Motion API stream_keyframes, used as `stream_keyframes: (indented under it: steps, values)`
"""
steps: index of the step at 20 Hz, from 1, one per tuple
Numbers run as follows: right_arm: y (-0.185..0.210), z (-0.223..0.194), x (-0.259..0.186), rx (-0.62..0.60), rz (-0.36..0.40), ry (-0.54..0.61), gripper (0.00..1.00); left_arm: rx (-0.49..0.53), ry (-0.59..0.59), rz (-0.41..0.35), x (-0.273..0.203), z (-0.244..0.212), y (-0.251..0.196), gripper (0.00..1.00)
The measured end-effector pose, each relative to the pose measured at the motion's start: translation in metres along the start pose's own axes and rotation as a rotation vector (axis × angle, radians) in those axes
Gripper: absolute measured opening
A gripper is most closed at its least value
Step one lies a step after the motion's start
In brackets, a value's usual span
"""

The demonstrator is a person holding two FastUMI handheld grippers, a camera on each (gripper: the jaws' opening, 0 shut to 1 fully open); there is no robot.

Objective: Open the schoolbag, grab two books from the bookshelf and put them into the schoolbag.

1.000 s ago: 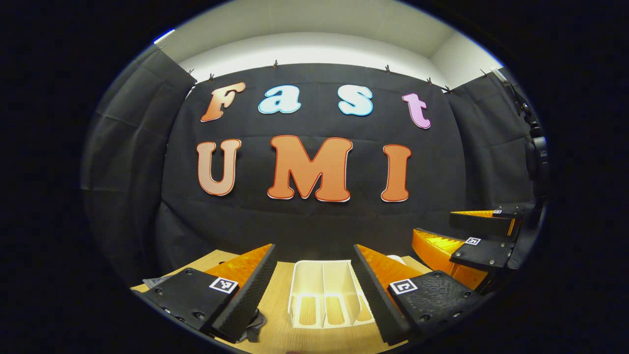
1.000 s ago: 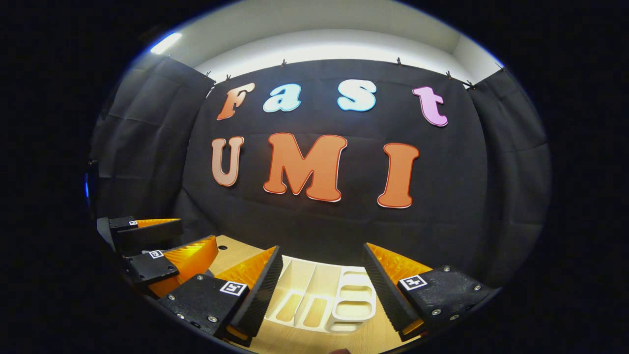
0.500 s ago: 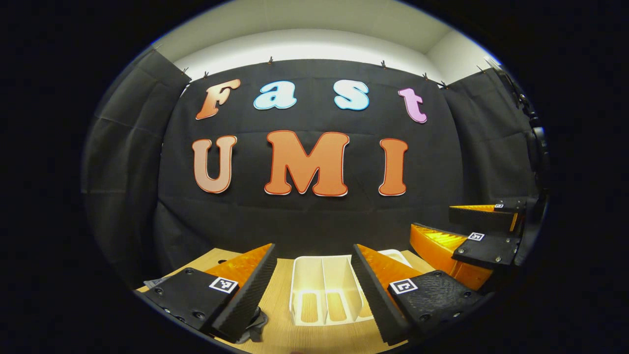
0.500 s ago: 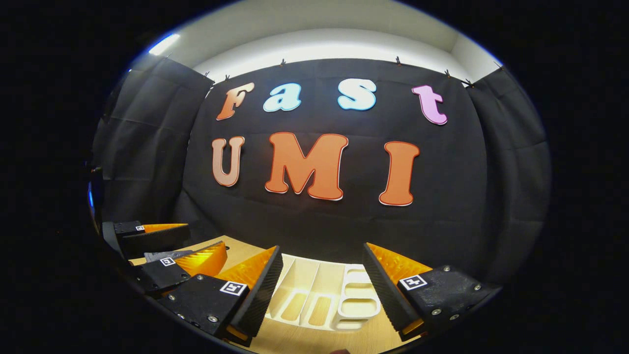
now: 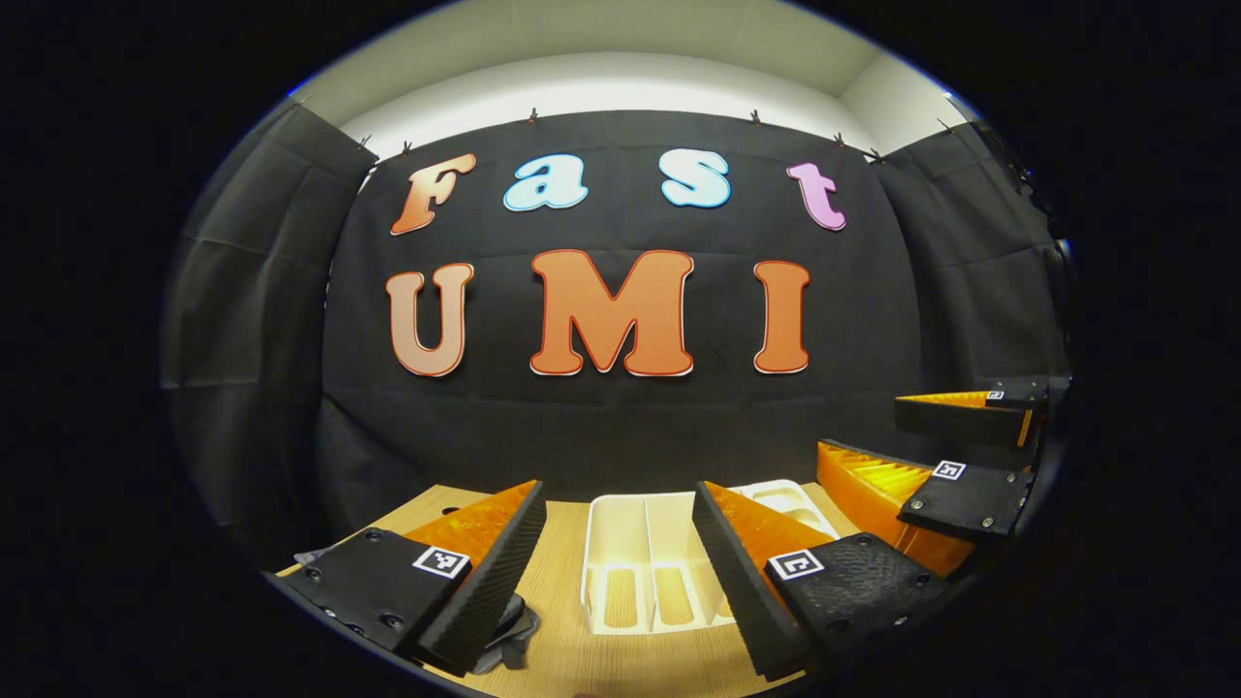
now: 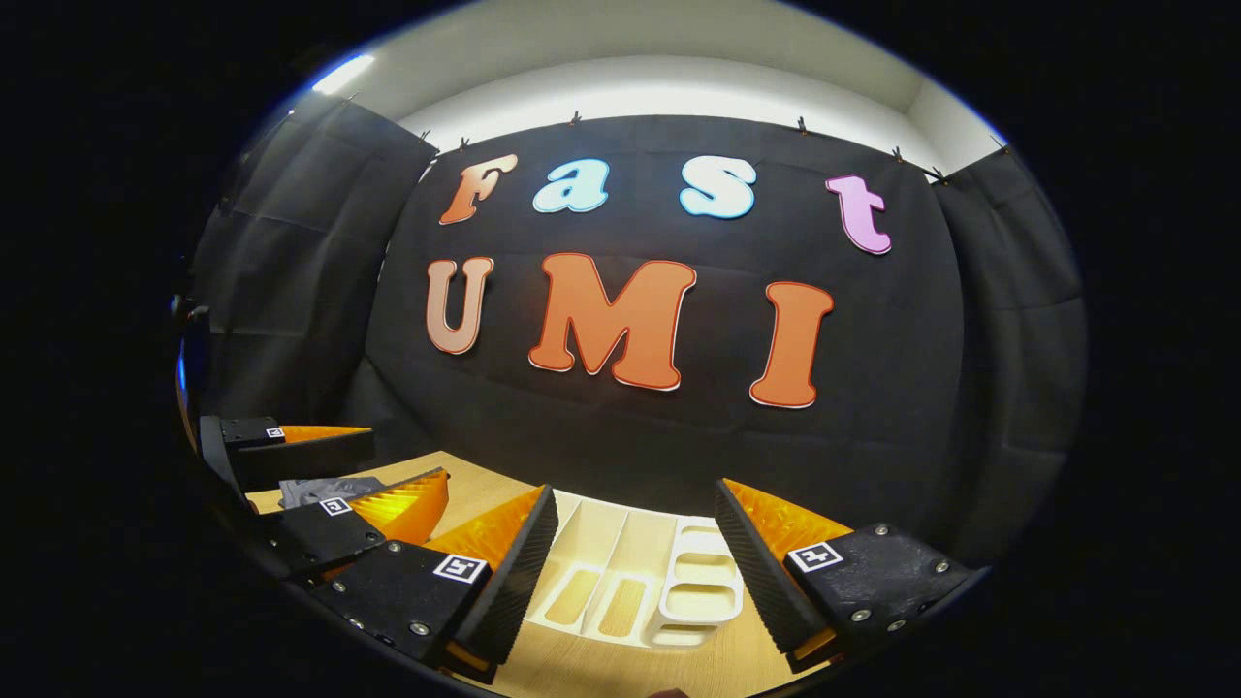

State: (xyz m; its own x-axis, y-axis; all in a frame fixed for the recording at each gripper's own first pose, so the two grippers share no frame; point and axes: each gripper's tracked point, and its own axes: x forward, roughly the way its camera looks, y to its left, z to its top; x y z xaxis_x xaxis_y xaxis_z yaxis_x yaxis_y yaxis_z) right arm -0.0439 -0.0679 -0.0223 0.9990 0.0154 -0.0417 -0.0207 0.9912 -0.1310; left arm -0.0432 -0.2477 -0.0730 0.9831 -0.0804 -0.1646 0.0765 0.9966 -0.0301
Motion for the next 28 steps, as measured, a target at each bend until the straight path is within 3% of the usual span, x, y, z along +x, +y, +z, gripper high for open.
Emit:
stream_keyframes:
  steps: [14, 28]
  values:
    - [-0.004, 0.007, -0.005, 0.081, 0.011, -0.038, 0.96, 0.025, -0.017, 0.013, -0.001, 0.006, -0.004, 0.96]
    - [-0.013, 0.001, -0.002, 0.055, -0.03, -0.035, 0.97, 0.007, 0.021, 0.015, 0.006, -0.006, 0.001, 0.96]
